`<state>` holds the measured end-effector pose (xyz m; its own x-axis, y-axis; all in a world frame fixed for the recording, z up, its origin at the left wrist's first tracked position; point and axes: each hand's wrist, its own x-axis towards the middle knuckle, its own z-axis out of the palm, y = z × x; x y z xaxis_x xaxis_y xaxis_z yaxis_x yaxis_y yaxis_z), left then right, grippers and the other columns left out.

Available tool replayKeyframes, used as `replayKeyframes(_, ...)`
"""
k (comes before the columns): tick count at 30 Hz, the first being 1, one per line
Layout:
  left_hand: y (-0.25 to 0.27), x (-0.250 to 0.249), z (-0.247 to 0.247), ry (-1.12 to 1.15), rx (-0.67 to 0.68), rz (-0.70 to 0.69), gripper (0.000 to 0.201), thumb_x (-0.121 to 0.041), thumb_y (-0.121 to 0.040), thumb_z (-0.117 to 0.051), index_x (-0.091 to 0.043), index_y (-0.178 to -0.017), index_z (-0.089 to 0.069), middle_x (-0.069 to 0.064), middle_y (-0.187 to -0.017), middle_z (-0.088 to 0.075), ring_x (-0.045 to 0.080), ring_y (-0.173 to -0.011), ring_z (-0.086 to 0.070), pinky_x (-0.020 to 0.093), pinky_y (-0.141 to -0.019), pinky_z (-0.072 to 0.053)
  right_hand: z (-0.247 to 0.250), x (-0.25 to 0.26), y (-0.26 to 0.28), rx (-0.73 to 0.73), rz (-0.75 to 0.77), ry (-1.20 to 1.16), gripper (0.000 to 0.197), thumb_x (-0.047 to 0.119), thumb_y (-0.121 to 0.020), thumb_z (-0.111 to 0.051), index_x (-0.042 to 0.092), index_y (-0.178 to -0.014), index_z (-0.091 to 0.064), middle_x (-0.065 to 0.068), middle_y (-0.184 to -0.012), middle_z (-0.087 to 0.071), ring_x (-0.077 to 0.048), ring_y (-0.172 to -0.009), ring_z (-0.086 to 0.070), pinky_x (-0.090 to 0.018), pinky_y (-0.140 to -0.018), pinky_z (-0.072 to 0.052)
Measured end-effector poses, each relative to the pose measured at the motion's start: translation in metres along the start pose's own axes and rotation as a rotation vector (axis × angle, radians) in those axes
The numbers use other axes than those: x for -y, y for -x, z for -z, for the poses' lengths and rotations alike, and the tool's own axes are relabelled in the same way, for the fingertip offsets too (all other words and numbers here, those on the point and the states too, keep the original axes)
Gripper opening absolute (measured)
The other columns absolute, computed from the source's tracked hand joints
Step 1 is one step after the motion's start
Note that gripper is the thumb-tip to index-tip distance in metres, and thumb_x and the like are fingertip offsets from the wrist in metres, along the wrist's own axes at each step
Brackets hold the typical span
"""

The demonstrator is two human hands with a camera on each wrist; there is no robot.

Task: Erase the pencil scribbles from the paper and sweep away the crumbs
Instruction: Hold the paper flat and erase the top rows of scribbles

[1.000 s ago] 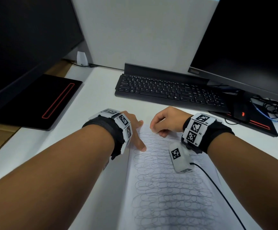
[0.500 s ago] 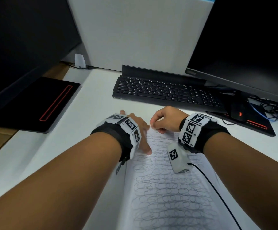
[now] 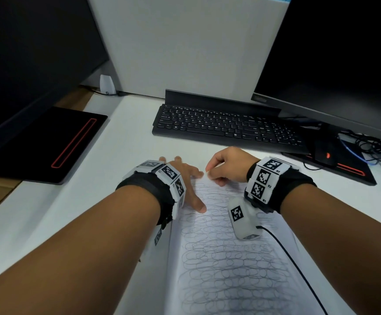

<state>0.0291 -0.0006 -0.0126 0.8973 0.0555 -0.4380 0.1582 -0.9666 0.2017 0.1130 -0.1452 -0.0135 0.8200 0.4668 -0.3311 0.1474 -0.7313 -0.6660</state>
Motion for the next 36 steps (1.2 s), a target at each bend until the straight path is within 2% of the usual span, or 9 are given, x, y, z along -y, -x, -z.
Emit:
replayKeyframes(10,0.003,-0.001,-0.001,0.002,-0.035,-0.02,0.09,-0.062,-0.069,-0.077,-0.047,-0.146,-0.033,0.001,-0.146,-0.034,0.028,-0.137,-0.031,0.047,-0.115,-0.021,-0.003,-0.002,-0.001,0.02,-0.015,-0.071,0.005,0.0,-0.083,-0.07,0.002,-0.088,-0.069,-0.006,-0.062,-0.065,-0.013,-0.052,-0.06,-0.023,-0.059,-0.056)
replayKeyframes(13,0.003,-0.001,0.0,-0.006,-0.034,-0.023,0.09,-0.062,-0.07,-0.076,-0.047,-0.147,-0.032,0.002,-0.148,-0.033,0.027,-0.137,-0.032,0.046,-0.114,-0.021,-0.001,-0.004,-0.004,-0.035,-0.009,-0.064,0.006,0.001,-0.083,-0.069,0.006,-0.084,-0.068,-0.005,-0.061,-0.065,-0.014,-0.053,-0.061,-0.027,-0.063,-0.056)
replayKeyframes(17,0.002,0.0,-0.002,-0.007,-0.046,-0.028,0.09,-0.063,-0.069,-0.076,-0.047,-0.147,-0.033,0.002,-0.143,-0.036,0.028,-0.135,-0.033,0.045,-0.113,-0.024,-0.002,-0.004,-0.003,0.055,-0.026,-0.092,0.006,0.0,-0.083,-0.071,0.006,-0.085,-0.069,-0.008,-0.066,-0.067,-0.016,-0.06,-0.064,-0.029,-0.067,-0.059)
replayKeyframes(20,-0.002,0.002,-0.005,-0.011,-0.039,-0.021,0.092,-0.065,-0.067,-0.076,-0.048,-0.146,-0.033,0.003,-0.144,-0.035,0.031,-0.136,-0.031,0.046,-0.111,-0.027,-0.001,-0.006,-0.004,-0.007,-0.028,-0.109,0.006,0.0,-0.083,-0.07,0.006,-0.085,-0.068,-0.007,-0.066,-0.066,-0.015,-0.059,-0.063,-0.028,-0.067,-0.059)
replayKeyframes(23,-0.005,0.004,-0.007,-0.008,-0.051,-0.017,0.093,-0.068,-0.063,-0.076,-0.051,-0.144,-0.035,-0.001,-0.135,-0.038,0.032,-0.133,-0.032,0.046,-0.108,-0.03,-0.002,-0.003,-0.002,0.075,-0.031,-0.084,0.006,0.001,-0.083,-0.07,0.006,-0.086,-0.068,-0.007,-0.066,-0.066,-0.016,-0.061,-0.063,-0.028,-0.067,-0.058)
replayKeyframes(27,-0.007,0.005,-0.009,-0.018,-0.052,-0.022,0.093,-0.067,-0.064,-0.076,-0.05,-0.145,-0.033,0.005,-0.147,-0.034,0.036,-0.138,-0.028,0.049,-0.111,-0.026,-0.001,-0.005,-0.004,-0.029,-0.026,-0.085,0.006,0.0,-0.083,-0.068,0.006,-0.085,-0.068,-0.006,-0.063,-0.065,-0.014,-0.055,-0.061,-0.027,-0.062,-0.057)
replayKeyframes(30,-0.009,0.005,-0.009,-0.015,-0.042,-0.016,0.093,-0.068,-0.064,-0.076,-0.05,-0.145,-0.033,0.002,-0.14,-0.036,0.034,-0.136,-0.031,0.048,-0.11,-0.028,-0.003,-0.003,-0.001,0.072,-0.031,-0.085,0.007,-0.001,-0.084,-0.068,0.005,-0.088,-0.068,-0.006,-0.064,-0.064,-0.015,-0.057,-0.061,-0.025,-0.062,-0.057)
replayKeyframes(34,-0.013,0.007,-0.01,-0.014,-0.028,-0.008,0.096,-0.07,-0.06,-0.076,-0.053,-0.144,-0.032,0.003,-0.146,-0.034,0.038,-0.138,-0.027,0.052,-0.11,-0.032,-0.001,-0.004,-0.003,-0.016,-0.024,-0.09,0.007,-0.001,-0.084,-0.068,0.003,-0.09,-0.068,-0.006,-0.064,-0.064,-0.013,-0.055,-0.06,-0.027,-0.065,-0.058)
replayKeyframes(36,-0.013,0.007,-0.01,-0.013,-0.031,-0.006,0.095,-0.071,-0.06,-0.076,-0.053,-0.143,-0.033,0.0,-0.138,-0.037,0.037,-0.136,-0.028,0.051,-0.107,-0.035,-0.001,-0.003,-0.003,0.05,-0.033,-0.085,0.007,0.0,-0.085,-0.068,0.005,-0.089,-0.068,-0.006,-0.064,-0.064,-0.014,-0.056,-0.061,-0.025,-0.063,-0.057)
